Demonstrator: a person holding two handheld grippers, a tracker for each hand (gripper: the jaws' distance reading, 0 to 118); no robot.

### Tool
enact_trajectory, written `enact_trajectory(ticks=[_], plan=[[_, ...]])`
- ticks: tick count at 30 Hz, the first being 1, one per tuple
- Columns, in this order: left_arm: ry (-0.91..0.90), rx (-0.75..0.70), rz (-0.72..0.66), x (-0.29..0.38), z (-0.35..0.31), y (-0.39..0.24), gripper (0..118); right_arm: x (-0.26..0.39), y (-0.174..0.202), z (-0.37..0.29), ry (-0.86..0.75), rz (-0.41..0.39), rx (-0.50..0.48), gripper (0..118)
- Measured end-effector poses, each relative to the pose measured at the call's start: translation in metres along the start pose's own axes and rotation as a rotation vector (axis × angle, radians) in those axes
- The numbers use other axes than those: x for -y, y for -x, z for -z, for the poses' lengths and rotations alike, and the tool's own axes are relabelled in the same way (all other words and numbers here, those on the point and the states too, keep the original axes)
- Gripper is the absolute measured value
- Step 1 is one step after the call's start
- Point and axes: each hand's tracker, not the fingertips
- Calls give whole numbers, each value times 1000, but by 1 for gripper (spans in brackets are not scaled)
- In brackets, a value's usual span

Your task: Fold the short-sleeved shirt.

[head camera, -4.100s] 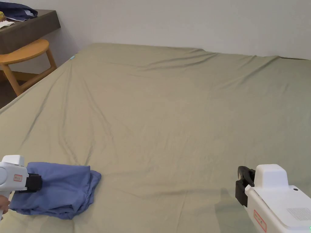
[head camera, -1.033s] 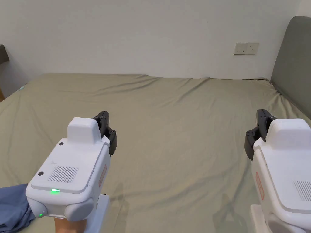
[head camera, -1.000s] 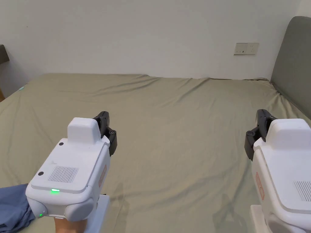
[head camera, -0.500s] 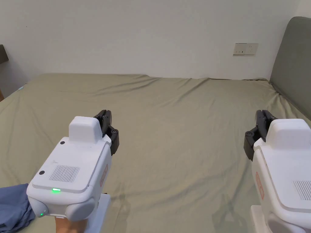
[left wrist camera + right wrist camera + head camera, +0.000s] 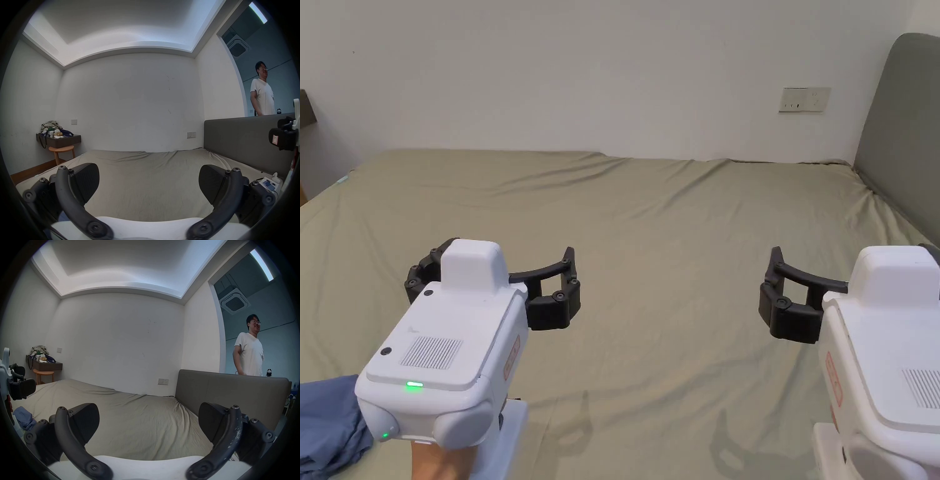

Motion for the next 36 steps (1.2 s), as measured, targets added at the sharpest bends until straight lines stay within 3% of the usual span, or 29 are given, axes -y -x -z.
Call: enact_trajectory(ticks=[36], plan=[[-14,6,6,-3,-6,7,118,-5,2,-6,-8,-3,-7,118]])
